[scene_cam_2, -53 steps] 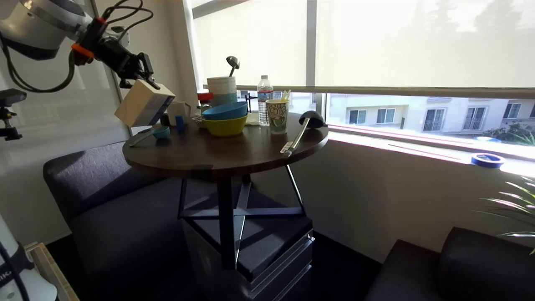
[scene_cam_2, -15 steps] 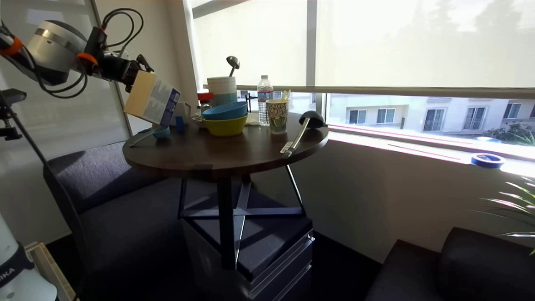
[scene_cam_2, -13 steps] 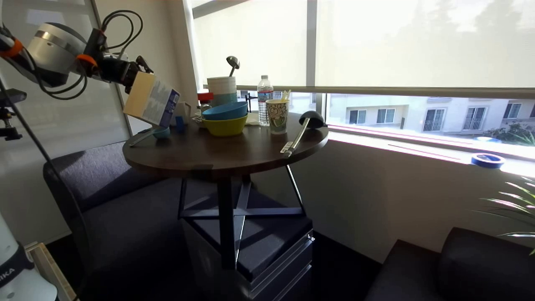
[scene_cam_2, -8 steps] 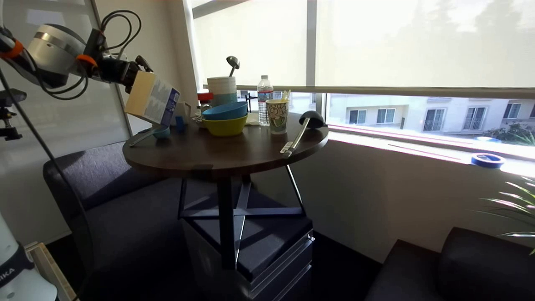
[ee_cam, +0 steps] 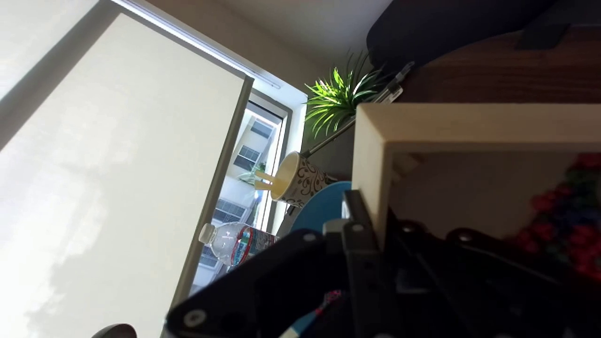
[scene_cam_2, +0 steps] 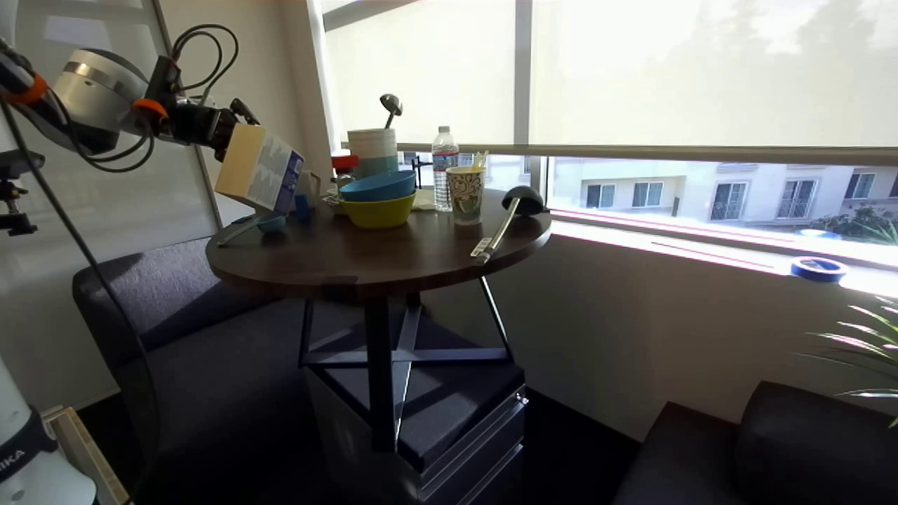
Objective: Pour some content from the wooden box into the blue scoop on the table
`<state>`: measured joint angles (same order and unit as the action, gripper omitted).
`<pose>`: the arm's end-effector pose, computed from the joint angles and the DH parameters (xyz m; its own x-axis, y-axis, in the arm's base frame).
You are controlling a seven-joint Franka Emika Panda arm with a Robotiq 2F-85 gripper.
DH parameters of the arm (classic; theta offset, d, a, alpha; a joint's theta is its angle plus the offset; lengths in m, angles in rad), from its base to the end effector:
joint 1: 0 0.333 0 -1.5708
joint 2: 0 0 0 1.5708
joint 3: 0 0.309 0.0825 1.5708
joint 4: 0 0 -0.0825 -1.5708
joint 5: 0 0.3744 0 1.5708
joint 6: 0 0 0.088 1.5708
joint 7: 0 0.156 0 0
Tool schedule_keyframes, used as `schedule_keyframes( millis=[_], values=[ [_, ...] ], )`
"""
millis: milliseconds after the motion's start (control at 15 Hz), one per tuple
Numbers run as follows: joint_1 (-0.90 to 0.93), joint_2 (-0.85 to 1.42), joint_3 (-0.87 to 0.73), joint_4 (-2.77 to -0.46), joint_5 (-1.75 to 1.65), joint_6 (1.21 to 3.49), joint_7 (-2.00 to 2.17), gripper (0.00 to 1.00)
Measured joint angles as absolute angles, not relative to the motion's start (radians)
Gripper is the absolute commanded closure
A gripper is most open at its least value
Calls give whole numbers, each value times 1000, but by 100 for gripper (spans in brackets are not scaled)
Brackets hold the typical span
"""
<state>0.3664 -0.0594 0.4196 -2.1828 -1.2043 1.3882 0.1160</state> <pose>0.4241 0.2040 0.4393 0.7588 0.4457 -0.4749 0.5047 0.0584 0.8613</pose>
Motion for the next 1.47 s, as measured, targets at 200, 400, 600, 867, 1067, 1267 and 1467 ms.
schedule_keyframes(
  millis=[200,400,600,867,1067,1267,1467],
  values=[
    [372,-29,420,-2170,-1220,1371,133,99],
    [376,-9,420,-2157,-1243,1358,140,94],
    [381,-3,420,-2150,-1247,1355,142,94],
    [382,-2,420,-2149,-1246,1354,142,99],
    [388,8,420,-2149,-1247,1354,142,99],
    [396,20,421,-2149,-1257,1351,142,99],
    [404,25,424,-2149,-1292,1330,142,99]
  ],
)
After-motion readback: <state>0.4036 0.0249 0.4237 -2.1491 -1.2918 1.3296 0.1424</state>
